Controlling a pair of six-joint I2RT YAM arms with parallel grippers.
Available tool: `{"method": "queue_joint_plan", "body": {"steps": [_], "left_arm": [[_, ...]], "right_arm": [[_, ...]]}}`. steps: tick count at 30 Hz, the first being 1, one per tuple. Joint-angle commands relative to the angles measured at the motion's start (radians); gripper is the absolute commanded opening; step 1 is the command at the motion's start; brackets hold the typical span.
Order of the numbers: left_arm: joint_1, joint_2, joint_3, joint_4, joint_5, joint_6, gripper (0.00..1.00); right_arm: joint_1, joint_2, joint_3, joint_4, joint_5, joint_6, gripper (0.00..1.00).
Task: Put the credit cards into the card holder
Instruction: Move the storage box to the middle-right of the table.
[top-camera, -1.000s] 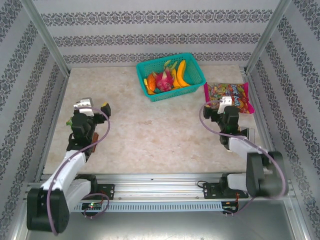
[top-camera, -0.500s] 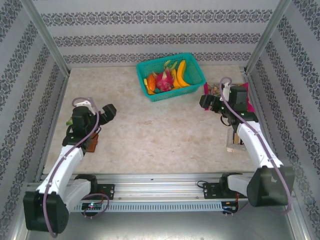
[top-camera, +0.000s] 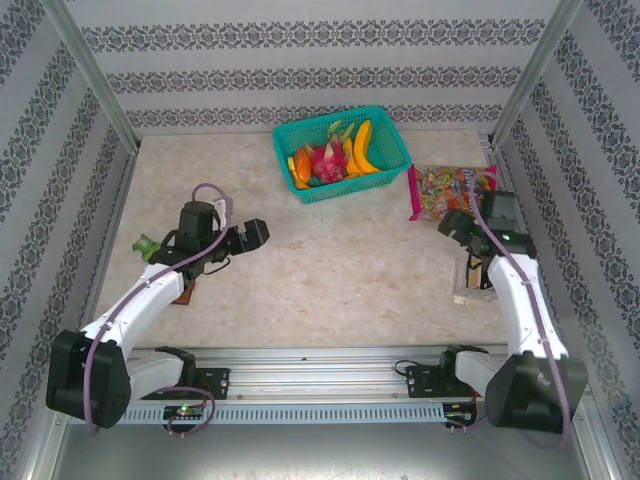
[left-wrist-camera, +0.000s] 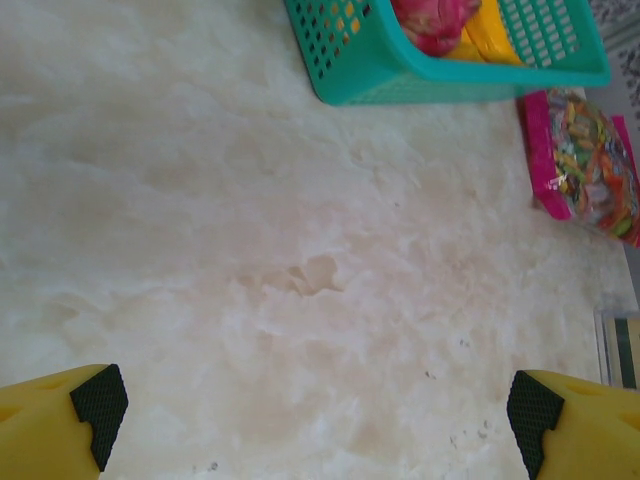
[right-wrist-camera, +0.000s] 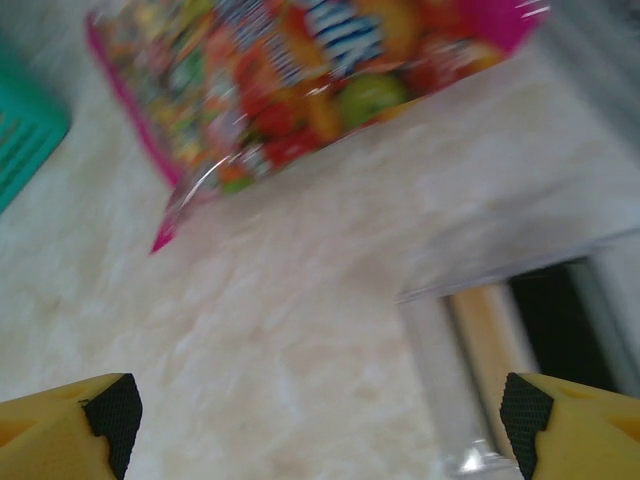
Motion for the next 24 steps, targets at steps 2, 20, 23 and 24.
{"method": "queue_joint_plan", "body": {"steps": [2, 20, 23, 24], "left_arm": [[-0.035, 0.027, 0.013, 0.008, -0.017, 0.015, 1.00], [-0.087, 0.172, 0.138, -0.020, -0.005, 0.047, 1.00], [-0.105, 0.171, 0.139, -0.024, -0.021, 0.034, 1.00], [-0.110, 0.173, 0.139, -0.025, -0.025, 0.029, 1.00]], "right_arm": [[-0.206, -0.077, -0.063, -0.021, -0.003, 0.061, 0.94], [-0.460, 0.203, -0.139, 0.214, -0.198, 0.051, 0.98], [-0.454, 0.230, -0.153, 0.232, -0.280, 0.050, 0.97], [-0.446, 0.228, -0.164, 0.241, -0.306, 0.053, 0.97]]}}
